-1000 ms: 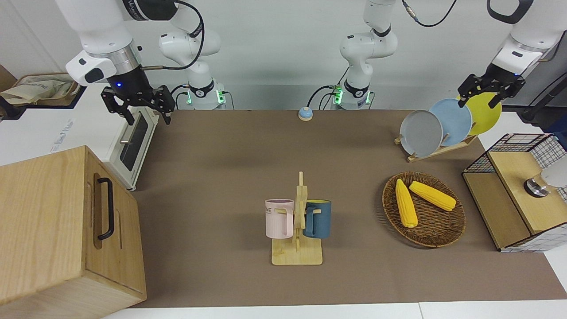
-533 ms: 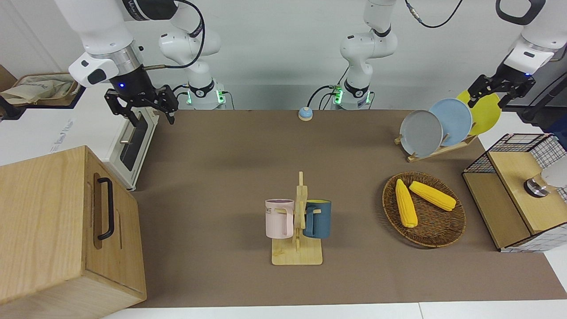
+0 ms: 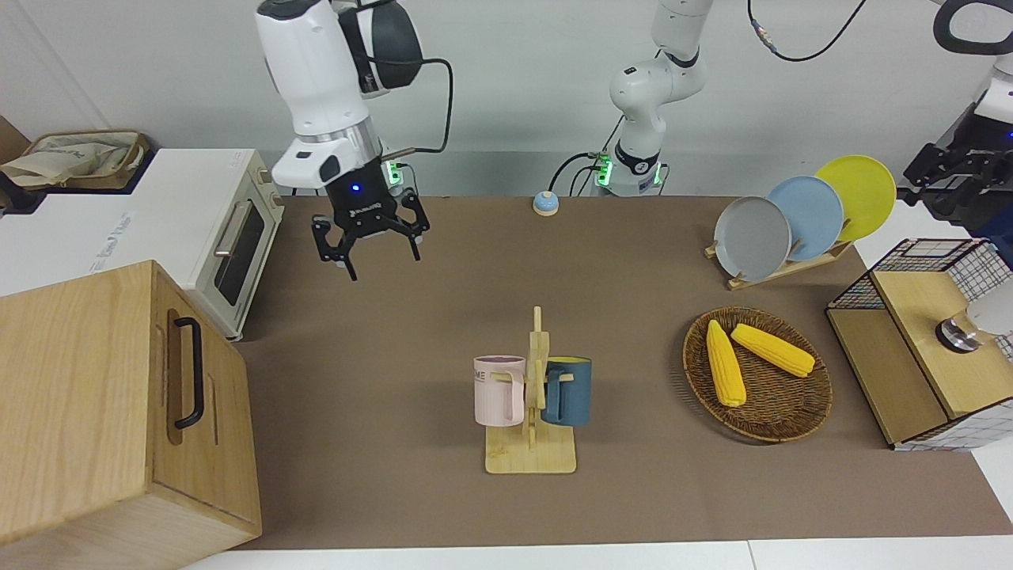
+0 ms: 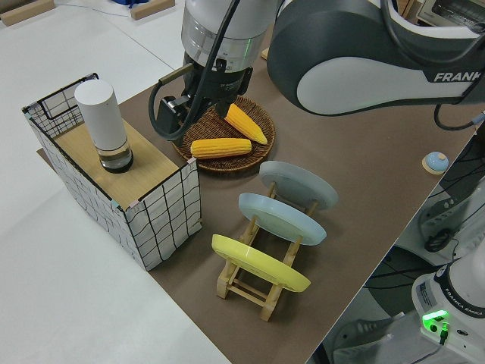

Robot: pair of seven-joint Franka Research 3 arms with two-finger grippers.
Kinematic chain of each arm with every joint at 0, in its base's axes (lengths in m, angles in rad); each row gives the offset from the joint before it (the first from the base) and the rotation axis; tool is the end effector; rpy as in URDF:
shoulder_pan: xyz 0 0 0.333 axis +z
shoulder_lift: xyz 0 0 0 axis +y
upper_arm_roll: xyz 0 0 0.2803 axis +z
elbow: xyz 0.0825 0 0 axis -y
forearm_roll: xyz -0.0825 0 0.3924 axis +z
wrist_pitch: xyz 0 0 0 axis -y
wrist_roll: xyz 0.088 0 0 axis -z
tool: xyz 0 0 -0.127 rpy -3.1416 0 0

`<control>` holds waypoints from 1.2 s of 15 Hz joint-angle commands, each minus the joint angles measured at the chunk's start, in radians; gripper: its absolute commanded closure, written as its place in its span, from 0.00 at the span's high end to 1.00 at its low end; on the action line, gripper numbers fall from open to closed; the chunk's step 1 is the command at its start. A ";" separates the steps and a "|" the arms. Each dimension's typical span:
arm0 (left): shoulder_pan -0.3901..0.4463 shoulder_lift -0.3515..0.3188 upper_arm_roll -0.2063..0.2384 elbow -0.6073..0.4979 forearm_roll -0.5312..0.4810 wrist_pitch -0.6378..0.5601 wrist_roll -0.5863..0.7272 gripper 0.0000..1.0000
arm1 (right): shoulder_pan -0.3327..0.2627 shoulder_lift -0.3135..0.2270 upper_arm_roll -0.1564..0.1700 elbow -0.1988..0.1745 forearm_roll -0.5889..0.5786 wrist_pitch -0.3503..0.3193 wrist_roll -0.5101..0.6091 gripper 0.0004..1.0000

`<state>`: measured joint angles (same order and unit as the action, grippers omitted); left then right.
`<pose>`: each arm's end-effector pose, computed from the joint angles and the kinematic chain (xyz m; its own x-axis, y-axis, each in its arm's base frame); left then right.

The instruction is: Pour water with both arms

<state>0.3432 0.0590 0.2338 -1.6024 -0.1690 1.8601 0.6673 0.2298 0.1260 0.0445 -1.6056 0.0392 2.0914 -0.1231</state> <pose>0.5204 0.3155 0.5496 0.9668 -0.0581 0.2489 -0.0600 -0.9982 0.0000 0.6202 0.1758 0.5316 0.8675 0.3491 0.3545 0.3736 -0.9276 -0.0007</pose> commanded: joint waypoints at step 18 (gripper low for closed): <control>0.069 0.234 -0.040 -0.021 -0.501 0.554 0.350 1.00 | -0.024 0.334 0.212 0.145 -0.390 0.329 -0.182 0.99</control>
<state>0.4228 0.2775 0.1929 -1.6184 -0.6345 2.3676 0.9614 0.2246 0.3922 0.2185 -1.5343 -0.3094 2.4085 -0.2855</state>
